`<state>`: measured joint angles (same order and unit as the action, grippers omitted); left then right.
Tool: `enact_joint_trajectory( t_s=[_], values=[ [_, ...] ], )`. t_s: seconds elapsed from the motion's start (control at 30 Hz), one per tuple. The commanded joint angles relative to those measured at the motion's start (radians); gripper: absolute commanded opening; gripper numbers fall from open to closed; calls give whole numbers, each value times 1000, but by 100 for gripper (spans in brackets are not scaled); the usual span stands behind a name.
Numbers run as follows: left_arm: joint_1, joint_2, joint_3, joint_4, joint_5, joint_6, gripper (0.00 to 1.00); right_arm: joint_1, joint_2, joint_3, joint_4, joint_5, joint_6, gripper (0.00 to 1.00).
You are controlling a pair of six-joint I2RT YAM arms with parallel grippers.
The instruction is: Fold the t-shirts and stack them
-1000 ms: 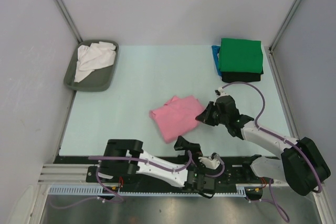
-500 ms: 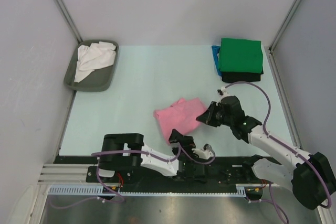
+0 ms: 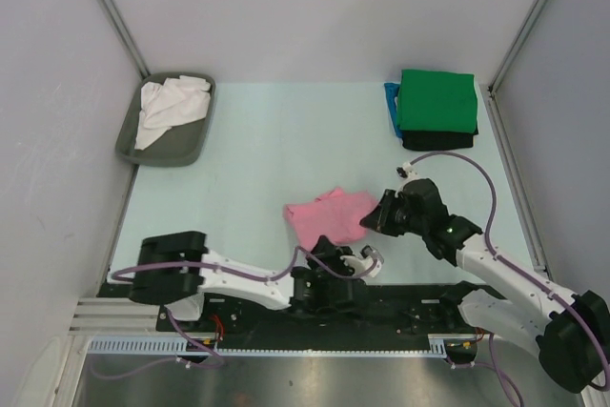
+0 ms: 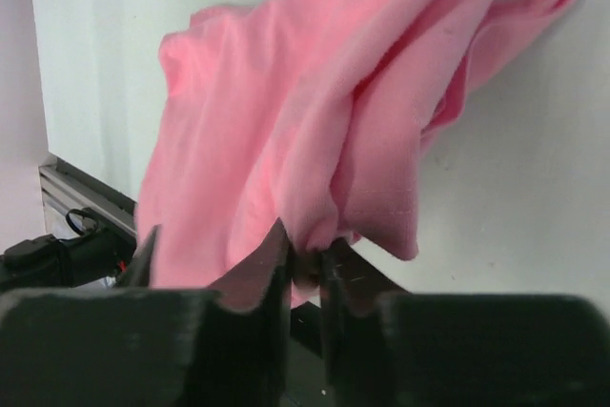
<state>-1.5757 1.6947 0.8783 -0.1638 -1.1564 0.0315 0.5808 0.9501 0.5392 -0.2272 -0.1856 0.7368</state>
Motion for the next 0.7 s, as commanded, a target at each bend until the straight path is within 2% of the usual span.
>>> enact_joint_trajectory(
  t_s=[0.0, 0.03, 0.1, 0.13, 0.3, 0.43, 0.53, 0.67],
  values=[
    [2, -228, 17, 44, 72, 51, 0, 5, -51, 73, -33, 49, -42, 35],
    [2, -292, 19, 41, 104, 59, 0, 4, -57, 111, -81, 61, -53, 65],
    [2, -372, 31, 26, 133, 82, 0, -7, -85, 151, -145, 119, -63, 94],
    [3, -391, 37, 17, 150, 90, 0, -15, -103, 165, -208, 159, -53, 100],
    [5, -429, 45, -34, 152, 99, 0, -100, -226, 180, -332, 134, 48, 100],
    [3, -408, 31, -49, 152, 68, 0, -108, -315, 156, -354, 75, 159, 100],
    [9, -382, 17, -3, 139, 97, 0, -119, -335, 163, -347, 100, 135, 100],
    [68, -331, 60, 100, 164, 201, 0, -160, -277, 180, -353, 110, 78, 100]
  ],
)
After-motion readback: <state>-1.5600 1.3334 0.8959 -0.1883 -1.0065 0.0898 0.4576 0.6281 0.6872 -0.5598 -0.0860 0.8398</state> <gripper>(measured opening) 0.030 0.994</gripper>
